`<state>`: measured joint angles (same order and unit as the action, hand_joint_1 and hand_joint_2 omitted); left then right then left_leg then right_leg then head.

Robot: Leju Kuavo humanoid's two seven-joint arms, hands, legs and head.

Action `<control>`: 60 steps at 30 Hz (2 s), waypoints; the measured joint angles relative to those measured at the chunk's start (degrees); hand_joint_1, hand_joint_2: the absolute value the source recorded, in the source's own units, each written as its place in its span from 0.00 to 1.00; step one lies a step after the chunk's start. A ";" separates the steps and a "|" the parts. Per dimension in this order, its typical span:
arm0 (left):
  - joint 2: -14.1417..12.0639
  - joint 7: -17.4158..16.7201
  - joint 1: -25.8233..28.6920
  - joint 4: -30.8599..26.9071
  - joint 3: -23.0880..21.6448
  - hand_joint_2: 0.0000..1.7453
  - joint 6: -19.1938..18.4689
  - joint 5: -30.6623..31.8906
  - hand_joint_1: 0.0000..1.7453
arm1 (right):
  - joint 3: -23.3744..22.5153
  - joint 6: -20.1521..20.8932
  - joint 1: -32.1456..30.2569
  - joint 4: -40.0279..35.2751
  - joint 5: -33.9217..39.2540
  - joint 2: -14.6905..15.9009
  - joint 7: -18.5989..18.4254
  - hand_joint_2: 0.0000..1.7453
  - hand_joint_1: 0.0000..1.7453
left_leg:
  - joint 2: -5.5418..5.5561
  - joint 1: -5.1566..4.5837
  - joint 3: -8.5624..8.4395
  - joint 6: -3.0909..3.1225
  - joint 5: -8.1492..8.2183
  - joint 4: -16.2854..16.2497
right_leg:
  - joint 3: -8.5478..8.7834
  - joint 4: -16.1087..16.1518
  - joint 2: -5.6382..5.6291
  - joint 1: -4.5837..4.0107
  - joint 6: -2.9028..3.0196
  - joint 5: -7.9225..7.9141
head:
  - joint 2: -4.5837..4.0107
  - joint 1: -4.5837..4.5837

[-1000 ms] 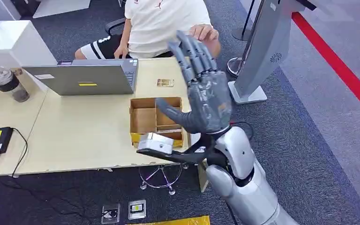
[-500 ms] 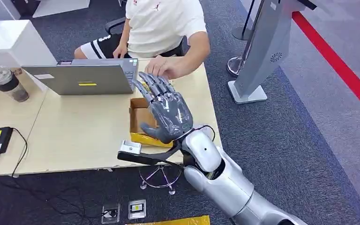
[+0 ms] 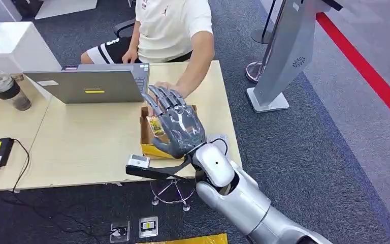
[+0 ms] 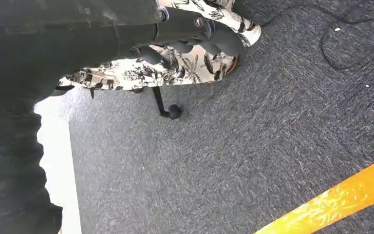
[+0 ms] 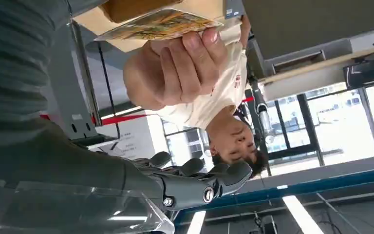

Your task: Pass the card to the sensor for recognition and then transmit it.

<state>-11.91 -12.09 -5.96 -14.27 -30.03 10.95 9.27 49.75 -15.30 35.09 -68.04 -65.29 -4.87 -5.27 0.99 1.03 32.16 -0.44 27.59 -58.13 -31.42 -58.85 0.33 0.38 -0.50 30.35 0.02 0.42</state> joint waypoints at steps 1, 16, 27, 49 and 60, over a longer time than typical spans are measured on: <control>0.00 0.09 0.00 0.00 -0.04 1.00 0.00 0.07 0.00 | 0.11 0.00 0.00 0.09 -0.04 0.02 -0.17 1.00 0.00 | -0.01 0.00 0.00 0.00 0.00 0.00 | 0.00 0.00 -0.01 0.00 0.00 0.00 | 0.00 0.00; -0.02 0.55 0.01 0.00 -1.01 1.00 -0.52 0.02 0.00 | 0.46 -0.09 -0.03 0.70 -0.68 0.68 -1.25 1.00 1.00 | -0.08 0.00 0.00 0.00 0.00 0.00 | -0.02 0.00 -0.04 0.00 0.00 -0.01 | 0.00 0.00; 0.02 -0.77 0.01 0.00 -1.01 1.00 -0.68 -0.79 0.00 | 0.85 0.42 -0.14 1.00 -0.90 0.50 -1.07 1.00 0.94 | -0.08 0.00 0.00 0.00 0.00 0.00 | -0.02 0.00 -0.05 0.00 0.01 -0.01 | 0.00 0.00; 0.11 -3.43 0.16 0.00 -1.01 1.00 0.22 -2.25 0.00 | -3.87 -10.67 -1.92 6.08 10.19 2.60 -1.86 1.00 1.00 | -0.10 -0.01 -0.01 0.00 0.00 -0.01 | -0.06 0.01 -0.07 0.01 0.00 -0.02 | 0.00 0.00; -0.02 -3.54 0.25 0.00 -1.03 1.00 0.57 -2.45 0.00 | -10.54 -17.31 -3.35 12.24 18.91 5.79 -1.92 1.00 1.00 | -0.14 -0.01 0.02 0.00 0.01 -0.02 | -0.11 0.01 -0.15 0.01 0.00 -0.04 | 0.00 -0.02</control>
<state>-11.93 -15.63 -5.71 -14.27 -31.06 11.52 6.82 39.21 -32.61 31.74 -55.80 -46.38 0.92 -7.19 0.85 1.02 32.18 -0.43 27.60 -58.15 -31.53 -58.85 0.18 0.39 -0.50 30.31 0.02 0.39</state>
